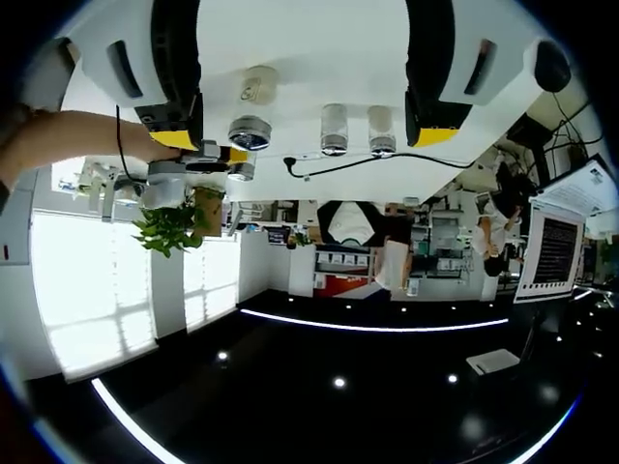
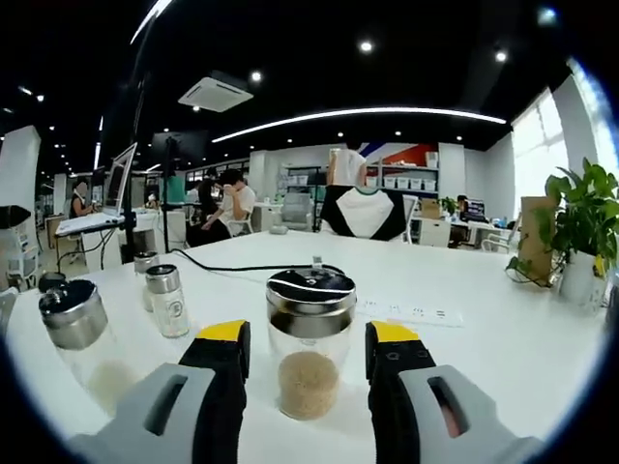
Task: Rotate the seasoning bottle until the label or dispensing opening points toward the visible target arrow and the bottle remains upright within the marked orientation range
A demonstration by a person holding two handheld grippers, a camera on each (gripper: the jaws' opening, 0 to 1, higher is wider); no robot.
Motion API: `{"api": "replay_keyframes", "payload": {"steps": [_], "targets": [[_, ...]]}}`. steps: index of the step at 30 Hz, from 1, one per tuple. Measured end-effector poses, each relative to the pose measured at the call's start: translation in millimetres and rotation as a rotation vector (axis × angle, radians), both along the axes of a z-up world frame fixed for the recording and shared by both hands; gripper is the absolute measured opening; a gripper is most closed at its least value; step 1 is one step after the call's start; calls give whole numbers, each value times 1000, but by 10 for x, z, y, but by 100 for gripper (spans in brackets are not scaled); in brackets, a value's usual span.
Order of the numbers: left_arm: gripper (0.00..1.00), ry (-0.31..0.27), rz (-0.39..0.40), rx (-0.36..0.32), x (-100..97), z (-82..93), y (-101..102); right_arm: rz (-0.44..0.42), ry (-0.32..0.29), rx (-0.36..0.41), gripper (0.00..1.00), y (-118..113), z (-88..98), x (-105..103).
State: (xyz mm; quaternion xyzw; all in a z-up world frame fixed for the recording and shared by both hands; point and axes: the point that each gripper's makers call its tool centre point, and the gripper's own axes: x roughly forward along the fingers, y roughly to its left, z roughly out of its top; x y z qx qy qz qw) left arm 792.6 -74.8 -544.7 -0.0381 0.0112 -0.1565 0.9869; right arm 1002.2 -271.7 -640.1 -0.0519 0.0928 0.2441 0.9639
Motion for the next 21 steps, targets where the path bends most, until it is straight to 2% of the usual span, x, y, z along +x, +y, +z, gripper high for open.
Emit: {"api": "replay_keyframes", "payload": {"steps": [2, 4, 11, 14, 17, 21], "targets": [[91, -1, -4, -14, -14, 30, 10, 4, 12, -14, 47, 26, -56, 22], [91, -14, 3, 0, -18, 58, 20, 7, 15, -25, 46, 44, -91, 59], [91, -11, 4, -3, -25, 60, 24, -25, 45, -23, 41, 37, -165, 164], [91, -4, 3, -6, -29, 38, 24, -25, 54, -5, 40, 52, -177, 173], [91, 0, 8, -5, -36, 17, 32, -23, 51, 47, 40, 51, -186, 177], [91, 5, 4, -9, -48, -7, 32, -22, 48, 19, 40, 54, -184, 174]]}}
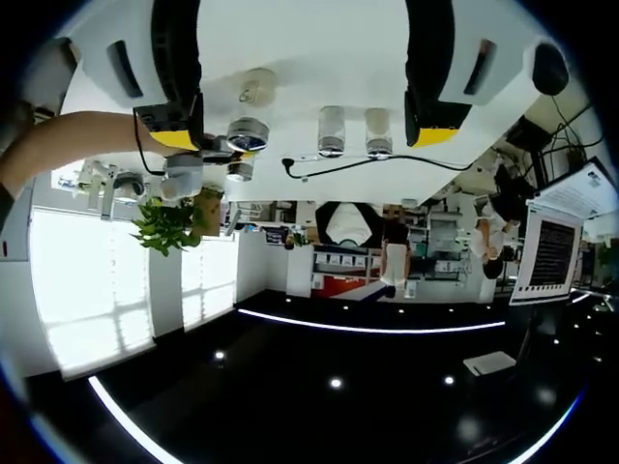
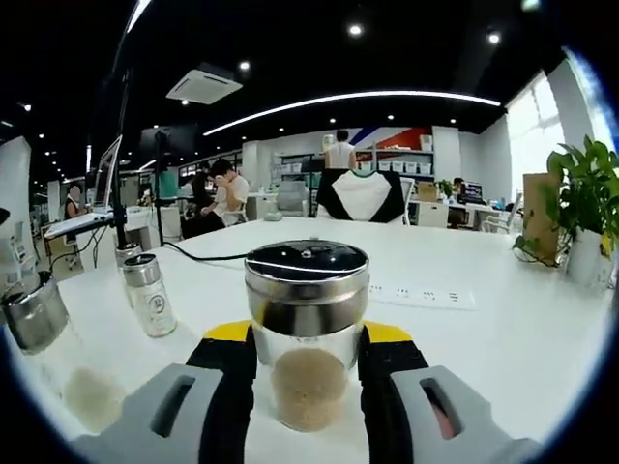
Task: Rotate the seasoning bottle until the label or dispensing opening points toward the visible target arrow and the bottle remains upright within the marked orientation range
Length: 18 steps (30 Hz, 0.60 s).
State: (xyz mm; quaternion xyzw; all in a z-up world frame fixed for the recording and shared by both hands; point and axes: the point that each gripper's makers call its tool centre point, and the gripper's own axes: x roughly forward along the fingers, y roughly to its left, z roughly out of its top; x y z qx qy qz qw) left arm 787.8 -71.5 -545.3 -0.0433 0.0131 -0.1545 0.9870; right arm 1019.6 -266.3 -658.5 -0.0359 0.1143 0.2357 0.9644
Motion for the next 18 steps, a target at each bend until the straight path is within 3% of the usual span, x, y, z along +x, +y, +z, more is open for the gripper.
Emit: {"api": "replay_keyframes", "payload": {"steps": [18], "targets": [[90, 7, 6, -6, 39, -31, 36, -25, 21, -26, 39, -28, -24, -3]]}}
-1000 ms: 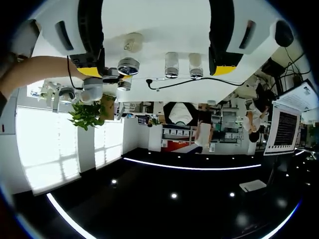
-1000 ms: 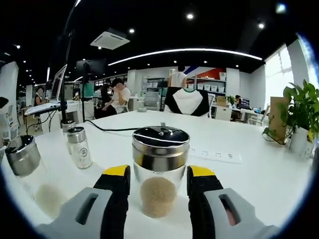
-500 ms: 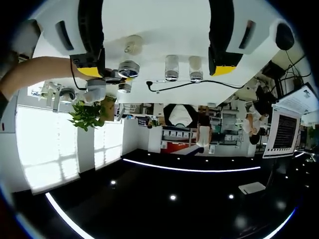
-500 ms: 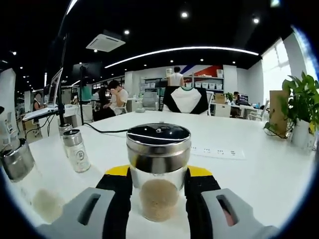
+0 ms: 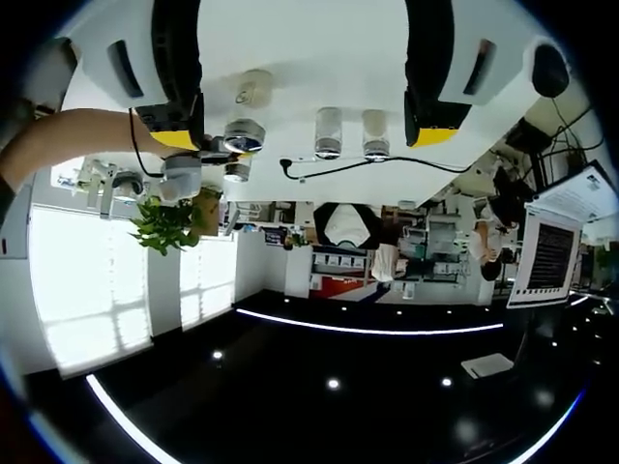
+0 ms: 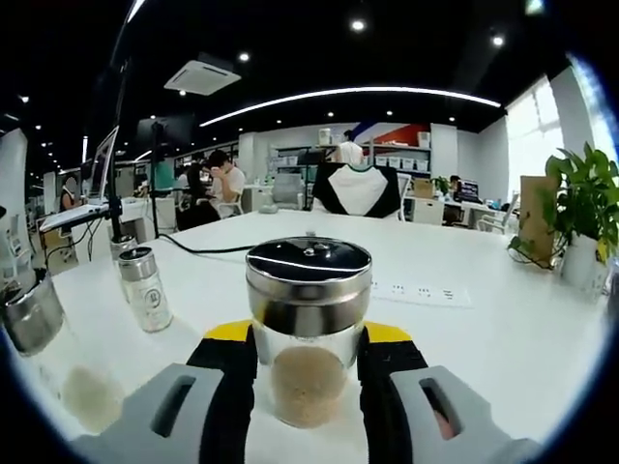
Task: Rotate the seasoning bottle until the label or dispensing opening points toward the visible target arrow and the bottle remains upright within the marked orientation range
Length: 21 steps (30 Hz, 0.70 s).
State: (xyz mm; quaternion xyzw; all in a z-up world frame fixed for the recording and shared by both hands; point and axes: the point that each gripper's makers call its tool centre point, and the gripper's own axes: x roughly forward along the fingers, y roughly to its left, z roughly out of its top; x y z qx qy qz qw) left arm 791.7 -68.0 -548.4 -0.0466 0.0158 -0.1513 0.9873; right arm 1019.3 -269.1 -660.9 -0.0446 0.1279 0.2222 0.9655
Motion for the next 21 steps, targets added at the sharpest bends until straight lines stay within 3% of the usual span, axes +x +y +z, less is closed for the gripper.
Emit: {"api": "replay_keyframes", "payload": {"steps": [11, 21], "targets": [[90, 10, -8, -2, 26, -41, -18, -2, 4, 7, 39, -67, -4, -113], [90, 15, -5, 2, 18, -61, -2, 3, 12, 8, 39, -110, 1, -383]]}}
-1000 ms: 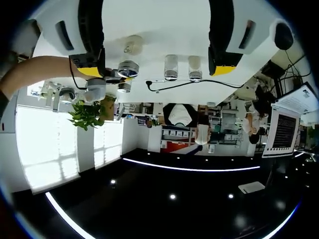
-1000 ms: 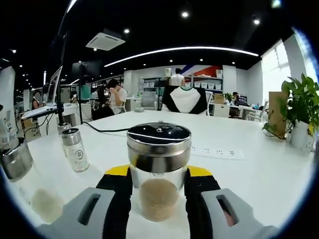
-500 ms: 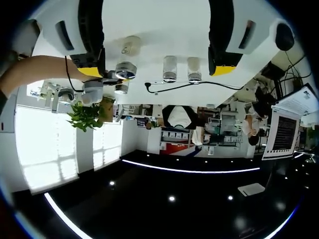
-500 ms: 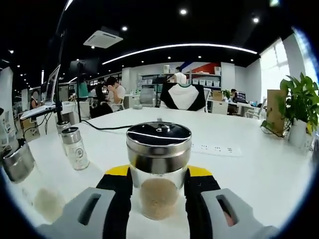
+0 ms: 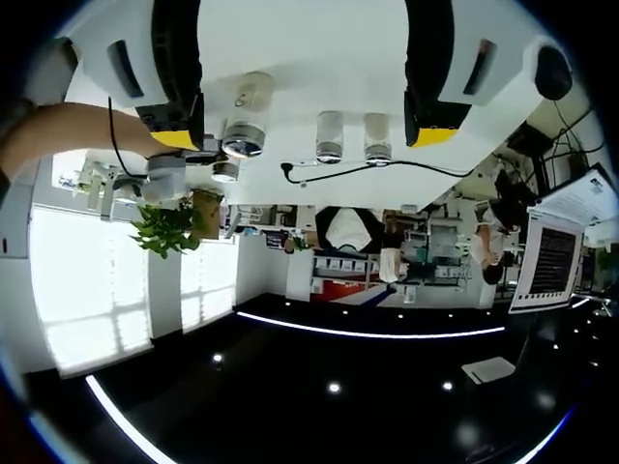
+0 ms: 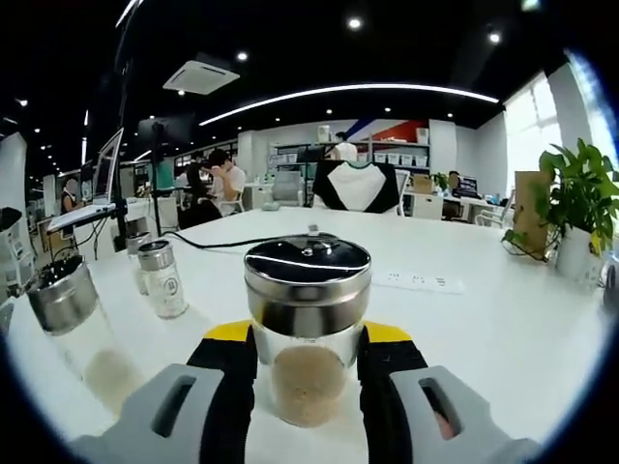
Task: Rotate the seasoning bottle until the label or dispensing opening points toward the visible target arrow and the bottle remains upright within the marked orientation range
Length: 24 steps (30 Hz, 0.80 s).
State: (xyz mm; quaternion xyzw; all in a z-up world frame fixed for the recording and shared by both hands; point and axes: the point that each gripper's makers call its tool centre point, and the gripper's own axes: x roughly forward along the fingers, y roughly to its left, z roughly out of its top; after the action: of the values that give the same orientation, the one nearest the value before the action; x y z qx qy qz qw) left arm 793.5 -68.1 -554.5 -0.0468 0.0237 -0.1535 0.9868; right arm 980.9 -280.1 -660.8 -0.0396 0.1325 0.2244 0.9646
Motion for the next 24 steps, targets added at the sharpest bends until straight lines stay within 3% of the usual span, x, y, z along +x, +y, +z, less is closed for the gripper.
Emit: {"api": "replay_keyframes", "payload": {"steps": [24], "targets": [[89, 9, -17, 7, -29, -3, -65, 5, 1, 25, 39, 22, -4, -661]]}}
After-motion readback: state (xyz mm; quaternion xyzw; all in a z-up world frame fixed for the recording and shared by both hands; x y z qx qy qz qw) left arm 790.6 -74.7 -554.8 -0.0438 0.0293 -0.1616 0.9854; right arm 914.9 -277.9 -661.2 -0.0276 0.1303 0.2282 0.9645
